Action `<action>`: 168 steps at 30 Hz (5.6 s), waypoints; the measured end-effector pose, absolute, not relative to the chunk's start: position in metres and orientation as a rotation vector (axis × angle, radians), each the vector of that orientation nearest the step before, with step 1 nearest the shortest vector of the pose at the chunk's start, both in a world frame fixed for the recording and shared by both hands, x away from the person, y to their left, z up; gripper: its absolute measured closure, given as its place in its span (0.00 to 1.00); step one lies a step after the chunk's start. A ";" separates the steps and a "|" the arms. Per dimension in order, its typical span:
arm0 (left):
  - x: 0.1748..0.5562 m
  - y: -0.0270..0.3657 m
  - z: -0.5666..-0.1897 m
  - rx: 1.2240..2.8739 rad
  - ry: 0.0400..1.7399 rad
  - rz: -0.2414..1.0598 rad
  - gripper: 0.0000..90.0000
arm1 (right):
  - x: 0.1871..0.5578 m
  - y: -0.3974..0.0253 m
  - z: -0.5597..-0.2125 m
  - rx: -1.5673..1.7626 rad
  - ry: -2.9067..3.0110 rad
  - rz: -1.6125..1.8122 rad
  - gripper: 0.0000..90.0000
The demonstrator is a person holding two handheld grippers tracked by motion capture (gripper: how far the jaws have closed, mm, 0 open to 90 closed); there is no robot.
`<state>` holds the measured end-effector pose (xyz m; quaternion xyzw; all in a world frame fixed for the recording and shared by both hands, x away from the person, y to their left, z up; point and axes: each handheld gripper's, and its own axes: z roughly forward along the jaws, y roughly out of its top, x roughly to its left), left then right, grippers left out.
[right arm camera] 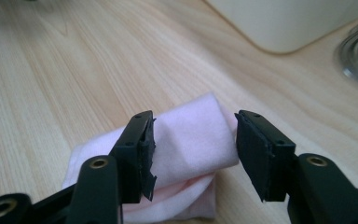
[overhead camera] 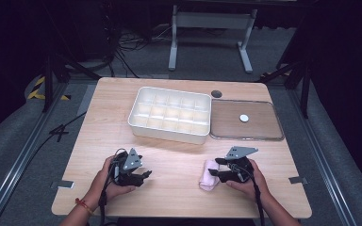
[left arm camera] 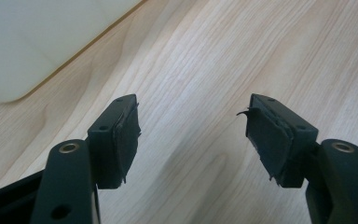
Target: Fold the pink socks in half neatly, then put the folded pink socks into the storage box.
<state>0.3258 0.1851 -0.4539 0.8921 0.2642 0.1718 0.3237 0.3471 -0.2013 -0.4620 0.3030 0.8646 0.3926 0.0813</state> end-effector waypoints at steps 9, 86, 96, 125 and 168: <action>0.324 0.195 -0.456 2.339 0.720 0.442 0.38 | 0.356 -0.204 -0.476 0.972 2.670 1.239 0.50; 0.342 0.206 -0.483 2.263 0.829 0.319 0.16 | 0.337 -0.224 -0.421 0.668 2.492 1.237 0.80; 0.342 0.206 -0.482 2.267 0.821 0.318 0.15 | 0.339 -0.232 -0.412 0.678 2.437 1.261 0.80; 0.340 0.206 -0.483 2.260 0.837 0.319 0.15 | 0.354 -0.234 -0.381 0.634 2.311 1.288 0.80; 0.341 0.206 -0.482 2.264 0.826 0.321 0.15 | 0.403 -0.194 -0.346 0.575 2.254 1.247 0.80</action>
